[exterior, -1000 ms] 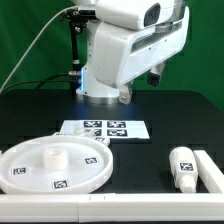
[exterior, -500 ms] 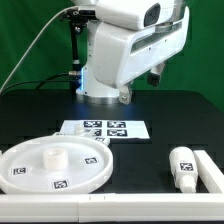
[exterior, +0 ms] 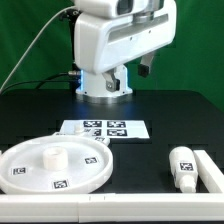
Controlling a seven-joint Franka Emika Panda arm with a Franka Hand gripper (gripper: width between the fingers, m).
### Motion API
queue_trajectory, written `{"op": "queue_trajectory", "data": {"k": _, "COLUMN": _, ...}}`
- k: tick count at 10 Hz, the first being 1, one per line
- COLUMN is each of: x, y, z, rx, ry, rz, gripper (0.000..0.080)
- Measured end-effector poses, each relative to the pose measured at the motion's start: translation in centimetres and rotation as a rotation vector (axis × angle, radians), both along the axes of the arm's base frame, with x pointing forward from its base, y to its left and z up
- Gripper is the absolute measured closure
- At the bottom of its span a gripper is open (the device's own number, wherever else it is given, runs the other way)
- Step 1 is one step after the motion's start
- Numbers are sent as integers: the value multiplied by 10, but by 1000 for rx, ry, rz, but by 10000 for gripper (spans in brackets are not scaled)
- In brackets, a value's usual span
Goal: Assemble round table
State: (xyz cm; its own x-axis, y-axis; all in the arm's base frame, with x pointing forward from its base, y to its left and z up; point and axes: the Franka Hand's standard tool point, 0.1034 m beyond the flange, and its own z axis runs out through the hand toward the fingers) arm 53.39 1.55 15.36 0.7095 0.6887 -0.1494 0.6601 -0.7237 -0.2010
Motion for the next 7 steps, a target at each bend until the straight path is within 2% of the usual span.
{"op": "queue_trajectory", "data": {"k": 1, "x": 2, "y": -2, "z": 0, "rx": -12, "ry": -4, "rz": 14, "gripper": 150}}
{"op": "queue_trajectory", "data": {"k": 4, "x": 2, "y": -5, "z": -2, "rx": -9, "ry": -3, "rz": 18, "gripper": 150}}
{"op": "queue_trajectory", "data": {"k": 5, "x": 2, "y": -23, "z": -7, "rx": -5, "ry": -15, "rz": 14, "gripper": 150}}
{"op": "queue_trajectory", "data": {"k": 6, "x": -2, "y": -41, "z": -20, "rx": -4, "ry": -13, "rz": -13, "gripper": 150}}
{"op": "queue_trajectory", "data": {"k": 7, "x": -3, "y": -50, "z": -34, "rx": 3, "ry": -10, "rz": -30, "gripper": 150}}
